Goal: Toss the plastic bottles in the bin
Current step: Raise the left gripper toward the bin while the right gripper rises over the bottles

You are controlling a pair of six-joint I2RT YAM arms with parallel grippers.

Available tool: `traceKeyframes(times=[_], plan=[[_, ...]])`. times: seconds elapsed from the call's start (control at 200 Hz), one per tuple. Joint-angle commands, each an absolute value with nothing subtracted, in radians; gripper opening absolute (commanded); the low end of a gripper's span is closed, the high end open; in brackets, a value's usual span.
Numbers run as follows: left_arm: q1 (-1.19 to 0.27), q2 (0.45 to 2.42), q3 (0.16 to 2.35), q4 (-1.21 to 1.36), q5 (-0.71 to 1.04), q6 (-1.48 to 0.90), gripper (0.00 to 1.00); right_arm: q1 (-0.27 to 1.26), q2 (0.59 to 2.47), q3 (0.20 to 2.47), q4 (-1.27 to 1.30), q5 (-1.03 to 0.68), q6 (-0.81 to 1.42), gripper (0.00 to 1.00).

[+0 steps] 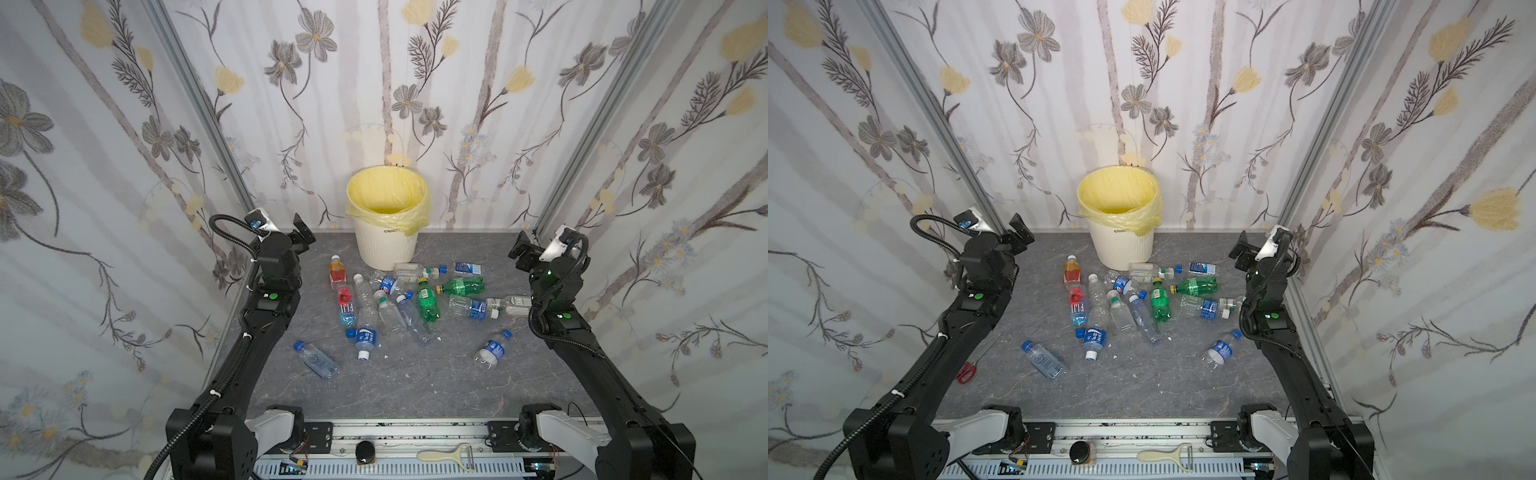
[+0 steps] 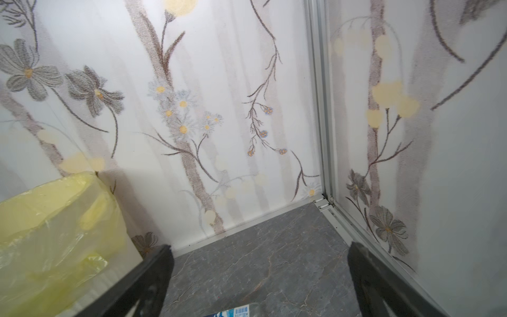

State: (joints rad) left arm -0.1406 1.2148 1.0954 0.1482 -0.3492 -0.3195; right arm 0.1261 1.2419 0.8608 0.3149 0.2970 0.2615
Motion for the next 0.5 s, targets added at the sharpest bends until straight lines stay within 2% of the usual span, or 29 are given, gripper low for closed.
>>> traceKeyframes(times=[0.0, 0.205, 0.5], plan=[[-0.141, 1.299, 1.245, -0.066, -0.137, -0.455, 1.00, 0.183, 1.267, 0.952, 0.105, 0.246, 0.300, 1.00], [-0.144, 1.516, 1.484, -0.087, 0.072, -0.584, 1.00, 0.352, 1.314, 1.077, 0.061, 0.266, 0.243, 1.00], [-0.186, 1.800, 1.769, -0.119, 0.235, -0.662, 1.00, 0.456, 1.319, 1.114, 0.038, 0.314, 0.227, 1.00]])
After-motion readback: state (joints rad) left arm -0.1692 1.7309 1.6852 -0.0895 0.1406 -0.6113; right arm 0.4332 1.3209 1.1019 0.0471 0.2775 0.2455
